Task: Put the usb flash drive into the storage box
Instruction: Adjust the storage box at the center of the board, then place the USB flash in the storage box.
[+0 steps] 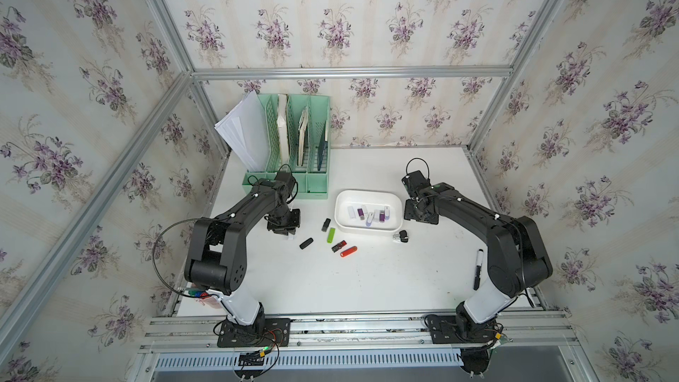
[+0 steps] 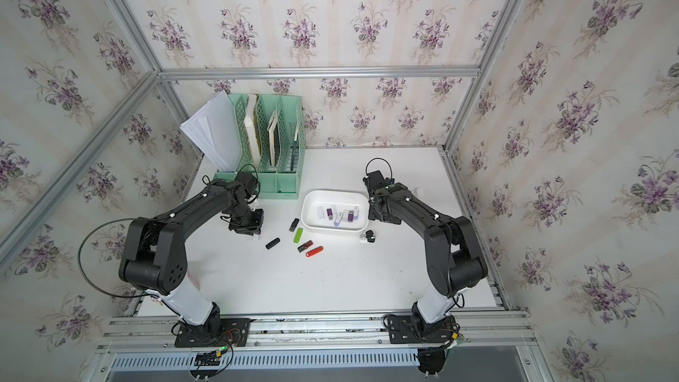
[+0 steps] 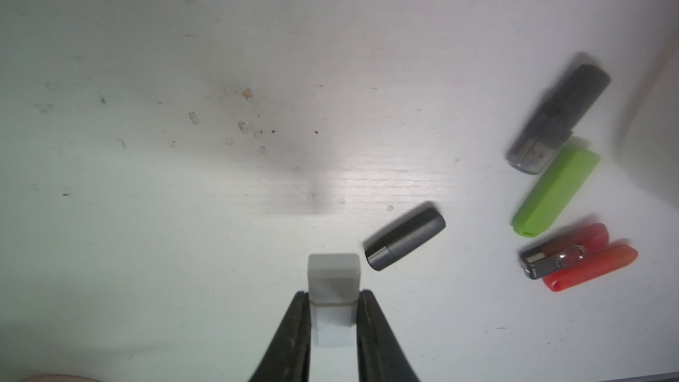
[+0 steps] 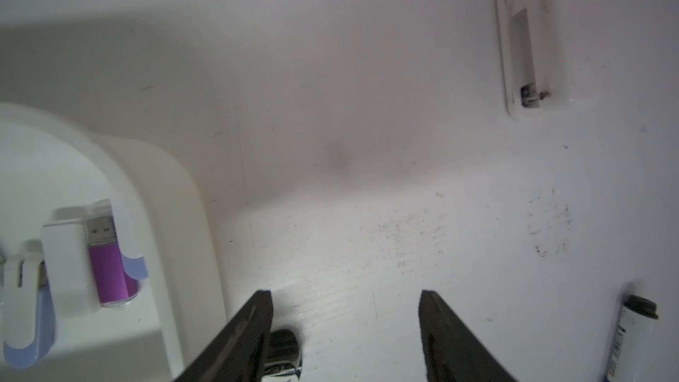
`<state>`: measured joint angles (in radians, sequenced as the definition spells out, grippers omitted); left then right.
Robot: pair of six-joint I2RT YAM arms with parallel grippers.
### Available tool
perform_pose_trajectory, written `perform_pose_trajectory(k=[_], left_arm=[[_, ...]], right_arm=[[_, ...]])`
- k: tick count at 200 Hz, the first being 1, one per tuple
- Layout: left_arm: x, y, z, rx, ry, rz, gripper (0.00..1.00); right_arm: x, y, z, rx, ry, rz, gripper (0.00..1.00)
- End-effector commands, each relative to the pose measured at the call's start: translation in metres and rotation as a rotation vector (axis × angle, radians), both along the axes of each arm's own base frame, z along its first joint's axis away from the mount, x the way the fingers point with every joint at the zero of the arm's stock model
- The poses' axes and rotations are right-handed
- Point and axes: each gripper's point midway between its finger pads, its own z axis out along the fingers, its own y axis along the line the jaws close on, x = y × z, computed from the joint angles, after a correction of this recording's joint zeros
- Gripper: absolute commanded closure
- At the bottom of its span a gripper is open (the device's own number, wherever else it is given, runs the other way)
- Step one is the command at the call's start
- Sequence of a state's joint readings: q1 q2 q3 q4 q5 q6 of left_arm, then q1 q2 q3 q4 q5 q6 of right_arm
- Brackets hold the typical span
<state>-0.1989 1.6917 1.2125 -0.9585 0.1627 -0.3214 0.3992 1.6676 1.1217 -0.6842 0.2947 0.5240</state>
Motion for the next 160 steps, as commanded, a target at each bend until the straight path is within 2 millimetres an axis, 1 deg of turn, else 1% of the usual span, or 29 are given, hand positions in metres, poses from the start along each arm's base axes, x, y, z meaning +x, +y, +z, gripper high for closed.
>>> perform_pose_trajectory(k=[1, 18, 45, 79, 88, 89, 96, 110, 120, 138, 160], left_arm=[[-0.002, -0.004, 0.016, -0.011, 0.002, -0.001, 0.74], [0.002, -0.007, 0.025, -0.018, -0.018, -0.003, 0.74], [0.007, -0.013, 0.035, -0.024, -0.038, -0.009, 0.74], [0.01, -0.021, 0.041, -0.026, -0.052, -0.021, 0.74], [0.011, -0.024, 0.043, -0.026, -0.055, -0.028, 0.74], [0.011, -0.025, 0.043, -0.027, -0.056, -0.028, 0.74], [0.013, -0.027, 0.044, -0.026, -0.059, -0.032, 0.74], [0.016, -0.032, 0.046, -0.029, -0.065, -0.039, 0.74], [0.018, -0.037, 0.046, -0.032, -0.066, -0.045, 0.74], [0.024, -0.05, 0.049, -0.037, -0.072, -0.068, 0.74], [0.036, -0.068, 0.056, -0.042, -0.087, -0.098, 0.74]], right_arm=[[-0.002, 0.006, -0.006, 0.032, 0.008, 0.01, 0.32], [-0.003, 0.01, -0.011, 0.049, 0.017, 0.03, 0.32], [-0.007, 0.028, -0.017, 0.075, 0.03, 0.085, 0.32], [-0.018, 0.062, -0.027, 0.099, 0.06, 0.17, 0.31], [-0.021, 0.067, -0.03, 0.113, 0.072, 0.18, 0.31], [-0.024, 0.074, -0.03, 0.116, 0.074, 0.2, 0.31], [-0.029, 0.084, -0.032, 0.117, 0.078, 0.223, 0.31], [-0.034, 0.089, -0.032, 0.125, 0.08, 0.225, 0.31], [-0.036, 0.088, -0.029, 0.135, 0.071, 0.215, 0.31], [-0.037, 0.079, -0.017, 0.124, 0.032, 0.185, 0.3], [-0.039, 0.069, -0.003, 0.111, 0.0, 0.162, 0.3]])
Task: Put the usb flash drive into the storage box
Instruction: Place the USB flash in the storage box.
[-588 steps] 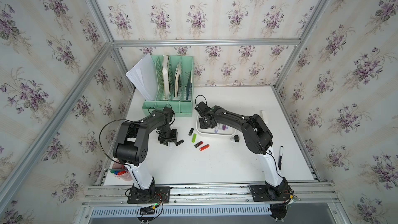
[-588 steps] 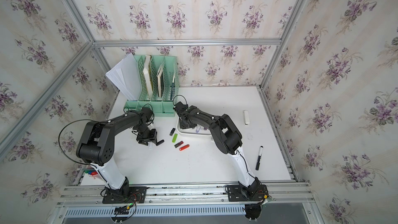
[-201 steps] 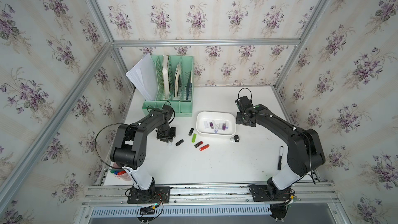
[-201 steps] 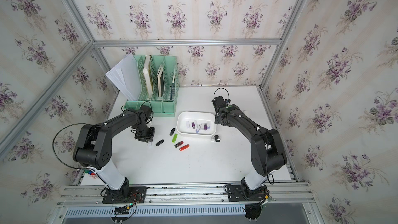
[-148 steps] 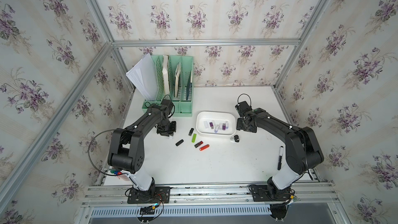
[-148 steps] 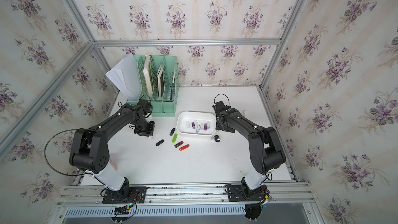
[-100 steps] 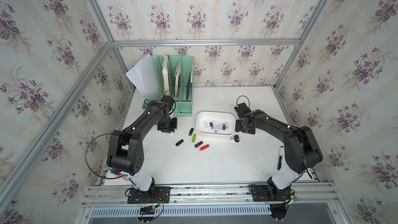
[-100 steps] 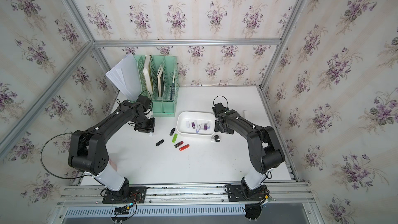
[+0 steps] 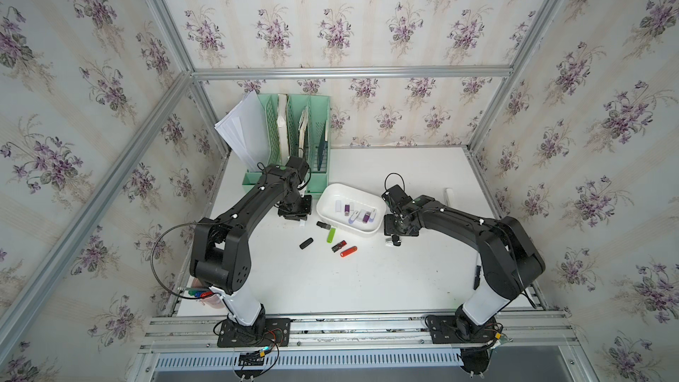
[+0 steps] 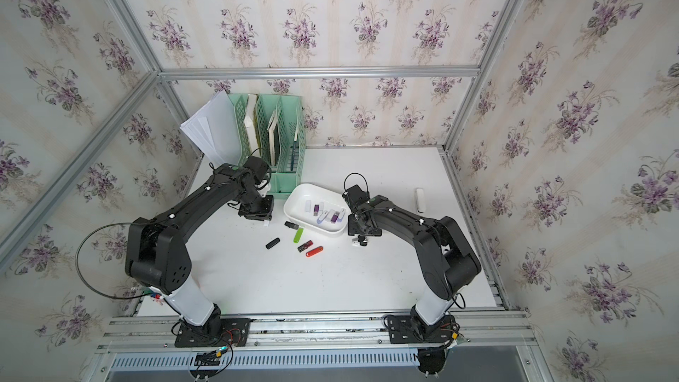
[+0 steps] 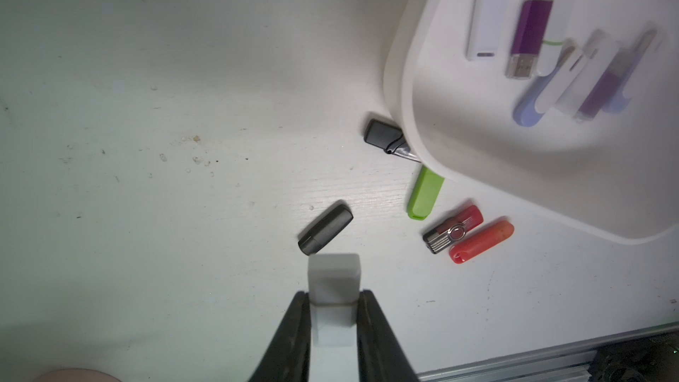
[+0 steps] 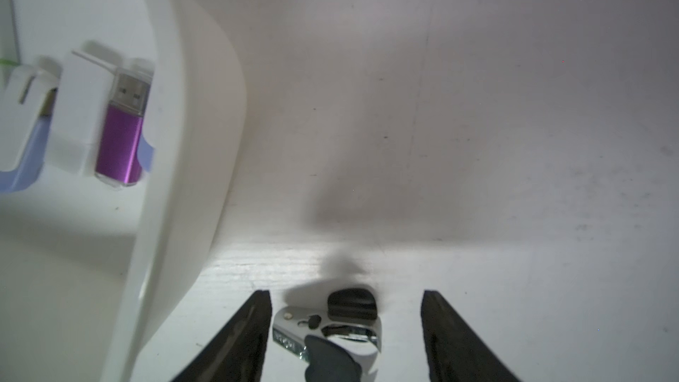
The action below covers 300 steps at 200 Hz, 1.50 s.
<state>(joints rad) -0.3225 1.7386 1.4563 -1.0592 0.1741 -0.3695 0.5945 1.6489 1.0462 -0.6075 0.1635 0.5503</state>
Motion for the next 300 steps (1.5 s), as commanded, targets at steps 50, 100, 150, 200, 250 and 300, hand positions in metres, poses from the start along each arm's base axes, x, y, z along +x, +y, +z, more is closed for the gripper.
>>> perform_pose_trajectory(k=[50, 100, 150, 200, 250, 300], left_arm=[[0.042, -0.055, 0.017, -0.002, -0.031, -0.088, 0.74], [0.065, -0.087, 0.002, -0.01, -0.018, -0.138, 0.73], [0.078, -0.102, -0.025, 0.024, -0.004, -0.165, 0.73], [0.085, -0.095, -0.052, 0.117, 0.0, -0.168, 0.73], [0.091, -0.086, -0.07, 0.19, 0.005, -0.168, 0.72], [0.091, -0.083, -0.087, 0.214, 0.027, -0.173, 0.72]], right_arm=[[-0.003, -0.022, 0.027, -0.017, -0.059, -0.066, 0.3], [-0.006, -0.021, 0.034, 0.016, -0.062, -0.083, 0.3], [-0.007, -0.019, 0.035, 0.036, -0.062, -0.088, 0.3], [-0.01, -0.02, 0.033, 0.038, -0.054, -0.088, 0.3], [-0.013, -0.019, 0.028, 0.046, -0.042, -0.085, 0.3], [-0.016, -0.021, 0.024, 0.042, -0.034, -0.083, 0.3]])
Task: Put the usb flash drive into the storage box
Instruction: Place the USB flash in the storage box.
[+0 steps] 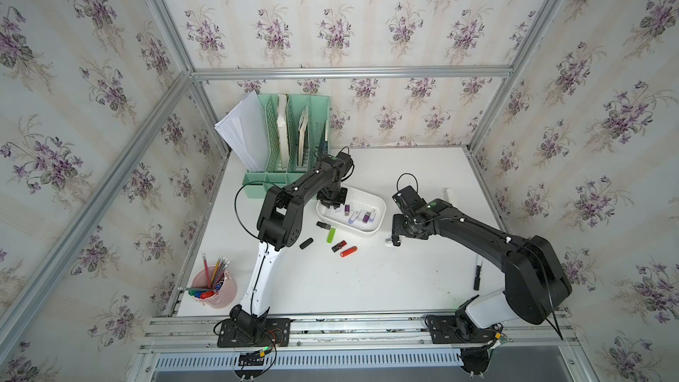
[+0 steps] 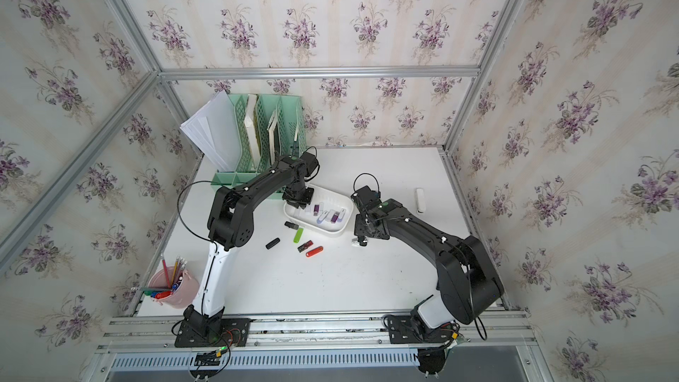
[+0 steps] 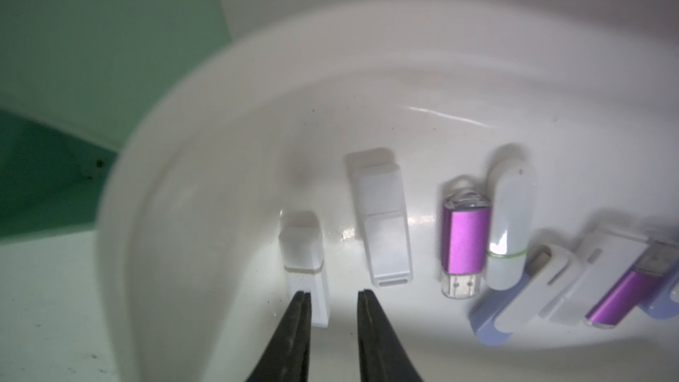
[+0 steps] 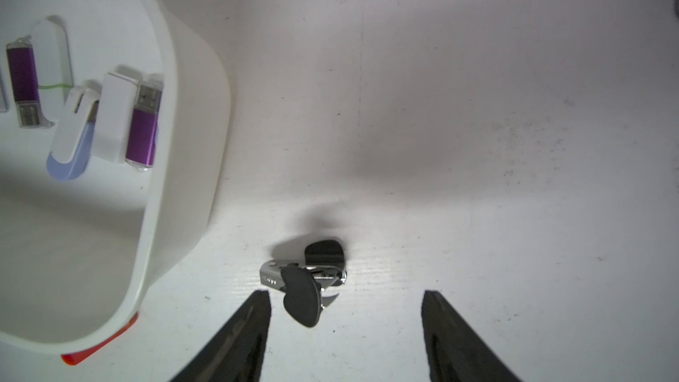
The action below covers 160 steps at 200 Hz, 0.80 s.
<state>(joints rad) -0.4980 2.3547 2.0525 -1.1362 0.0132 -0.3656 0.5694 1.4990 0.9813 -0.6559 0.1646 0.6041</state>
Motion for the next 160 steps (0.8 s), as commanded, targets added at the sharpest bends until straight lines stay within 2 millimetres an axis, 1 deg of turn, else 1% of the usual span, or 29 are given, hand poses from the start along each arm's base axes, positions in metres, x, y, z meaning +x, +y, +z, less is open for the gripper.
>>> perform_pose_trajectory(k=[1, 18, 41, 53, 87, 100, 130, 160], left_arm=[[0.001, 0.004, -0.007, 0.028, 0.003, -0.01, 0.72], [-0.001, 0.004, -0.007, 0.025, 0.009, -0.007, 0.7], [-0.001, 0.002, 0.005, 0.005, -0.019, -0.008, 0.67], [-0.001, 0.005, 0.007, 0.02, -0.025, -0.012, 0.66], [-0.002, 0.006, -0.004, 0.036, 0.002, -0.014, 0.65], [-0.001, 0.006, -0.005, 0.038, -0.007, -0.013, 0.64], [0.003, 0.001, 0.001, 0.044, -0.033, -0.038, 0.63], [-0.001, -0.004, -0.007, 0.045, -0.009, -0.054, 0.63]], right_arm=[[0.0, 0.0, 0.001, 0.005, -0.005, -0.007, 0.3], [0.001, 0.002, 0.002, 0.012, -0.009, -0.005, 0.3], [0.004, 0.004, 0.0, 0.014, -0.012, -0.006, 0.3], [0.005, 0.004, 0.0, 0.007, -0.007, -0.002, 0.3], [0.005, 0.002, 0.007, 0.008, -0.023, -0.005, 0.3], [0.004, 0.0, 0.009, 0.004, -0.027, -0.007, 0.3], [0.0, -0.003, 0.007, -0.009, -0.019, -0.006, 0.3], [0.0, -0.003, 0.006, -0.003, -0.017, -0.009, 0.3]])
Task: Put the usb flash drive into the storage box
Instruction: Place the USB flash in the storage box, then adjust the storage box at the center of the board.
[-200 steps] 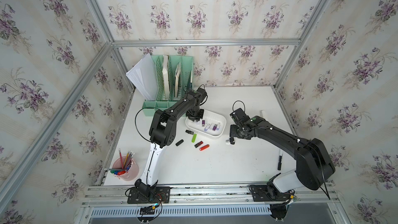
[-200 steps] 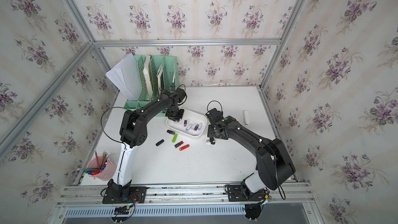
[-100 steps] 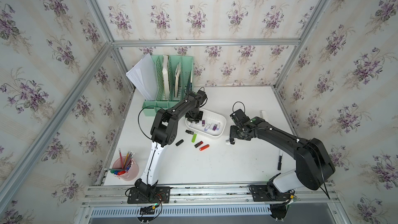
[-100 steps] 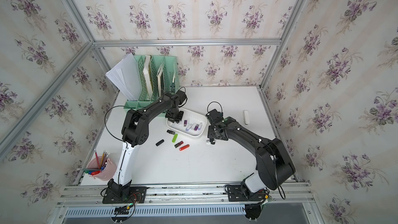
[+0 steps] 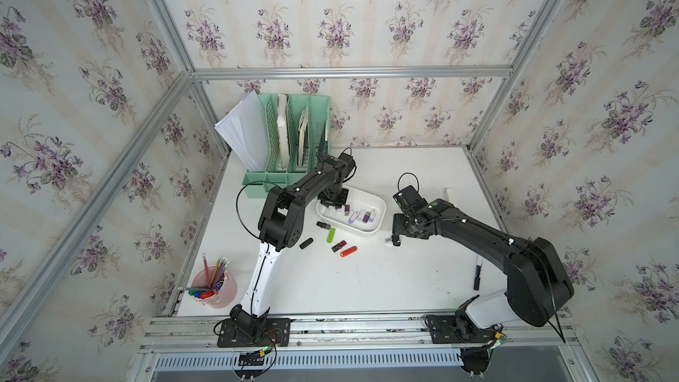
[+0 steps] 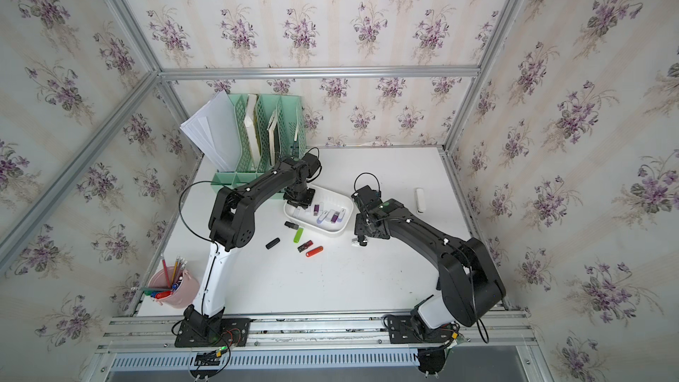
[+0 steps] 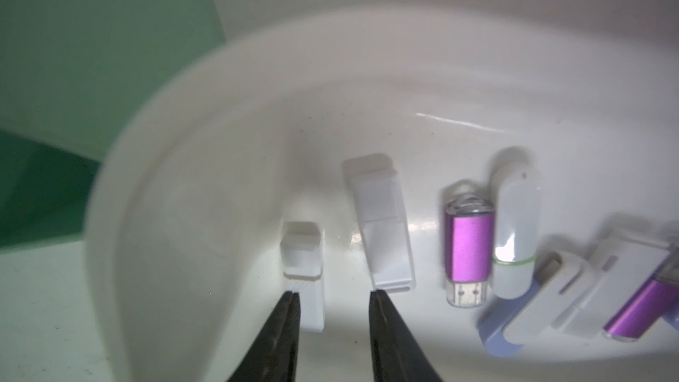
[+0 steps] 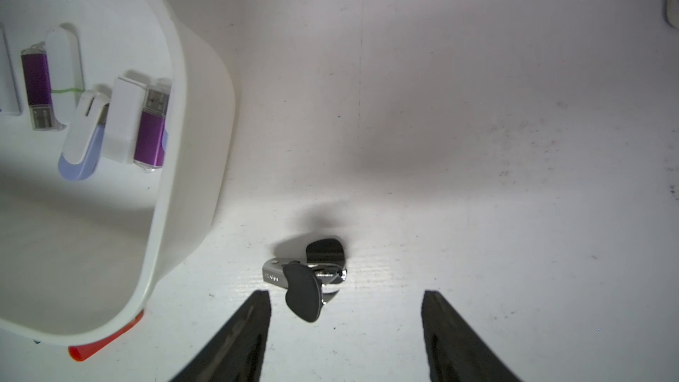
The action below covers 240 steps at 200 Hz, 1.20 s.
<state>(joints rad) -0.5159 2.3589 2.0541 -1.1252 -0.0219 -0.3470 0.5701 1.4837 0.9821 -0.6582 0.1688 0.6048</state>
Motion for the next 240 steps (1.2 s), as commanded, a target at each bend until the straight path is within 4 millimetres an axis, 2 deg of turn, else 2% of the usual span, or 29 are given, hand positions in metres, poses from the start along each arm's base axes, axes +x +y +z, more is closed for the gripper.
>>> perform_pose_trajectory(k=[1, 35, 94, 132, 157, 183, 215, 219, 227, 240], left_arm=[[-0.003, -0.001, -0.006, 0.018, 0.015, -0.018, 0.63], [-0.009, -0.014, -0.012, 0.006, 0.026, -0.033, 0.62], [-0.02, -0.049, -0.01, -0.032, 0.023, -0.073, 0.62], [-0.024, -0.055, -0.013, -0.032, 0.033, -0.078, 0.62], [-0.024, -0.057, 0.0, -0.045, 0.013, -0.076, 0.62], [-0.023, -0.046, 0.034, -0.045, -0.035, -0.065, 0.55], [-0.034, -0.009, 0.077, -0.07, -0.09, -0.027, 0.46], [-0.037, -0.004, 0.081, -0.078, -0.094, -0.021, 0.46], [-0.045, 0.008, 0.086, -0.093, -0.098, -0.012, 0.39], [-0.06, 0.026, 0.085, -0.116, -0.1, -0.001, 0.34]], right_arm=[[-0.001, -0.002, 0.001, -0.008, -0.003, -0.007, 0.3], [0.0, -0.003, 0.003, -0.01, -0.008, -0.008, 0.3], [-0.003, -0.005, 0.0, -0.014, -0.001, -0.011, 0.3], [-0.004, -0.007, 0.001, -0.016, -0.006, -0.01, 0.3], [-0.003, -0.006, 0.004, -0.012, -0.013, -0.011, 0.3], [-0.002, -0.004, 0.011, 0.001, -0.033, -0.012, 0.3], [-0.007, 0.003, 0.015, 0.011, -0.038, 0.0, 0.3], [-0.007, 0.004, 0.015, 0.012, -0.038, 0.002, 0.3], [-0.009, 0.006, 0.015, 0.014, -0.037, 0.006, 0.3], [-0.011, 0.009, 0.016, 0.02, -0.039, 0.011, 0.29]])
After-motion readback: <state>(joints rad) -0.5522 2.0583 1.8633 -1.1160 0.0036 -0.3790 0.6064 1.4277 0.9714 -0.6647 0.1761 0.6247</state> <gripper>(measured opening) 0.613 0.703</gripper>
